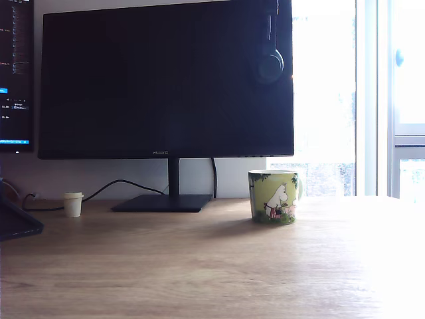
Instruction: Pick up the coffee capsules from the table one by one and drop them inside the nearest coffee cup
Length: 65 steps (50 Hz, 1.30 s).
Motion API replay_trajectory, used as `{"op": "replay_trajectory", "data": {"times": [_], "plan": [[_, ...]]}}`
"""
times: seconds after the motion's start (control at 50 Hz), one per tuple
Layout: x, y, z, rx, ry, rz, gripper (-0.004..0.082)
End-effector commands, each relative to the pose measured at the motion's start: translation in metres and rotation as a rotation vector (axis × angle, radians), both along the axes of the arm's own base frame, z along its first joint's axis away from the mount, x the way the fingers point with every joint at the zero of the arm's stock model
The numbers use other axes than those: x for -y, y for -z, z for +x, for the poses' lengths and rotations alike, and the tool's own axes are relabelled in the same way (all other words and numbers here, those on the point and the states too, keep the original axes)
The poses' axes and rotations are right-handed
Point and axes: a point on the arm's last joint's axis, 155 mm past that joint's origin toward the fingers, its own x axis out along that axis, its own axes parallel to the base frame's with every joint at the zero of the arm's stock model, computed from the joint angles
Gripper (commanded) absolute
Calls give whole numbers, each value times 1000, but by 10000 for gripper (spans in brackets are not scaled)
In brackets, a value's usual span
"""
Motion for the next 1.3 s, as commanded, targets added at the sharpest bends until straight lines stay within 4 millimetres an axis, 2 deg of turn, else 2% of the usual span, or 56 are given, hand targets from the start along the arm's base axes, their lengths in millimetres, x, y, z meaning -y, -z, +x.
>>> {"op": "replay_trajectory", "data": {"times": [0.0,0.7,0.78,0.92,1.28], "plan": [[-3,2,0,-15,-15,-1,467],[-3,1,1,-9,-15,-2,451],[-3,-1,2,-2,-15,-4,332],[-3,-2,2,1,-15,-5,-17],[-8,-3,5,3,-51,-11,-19]]}}
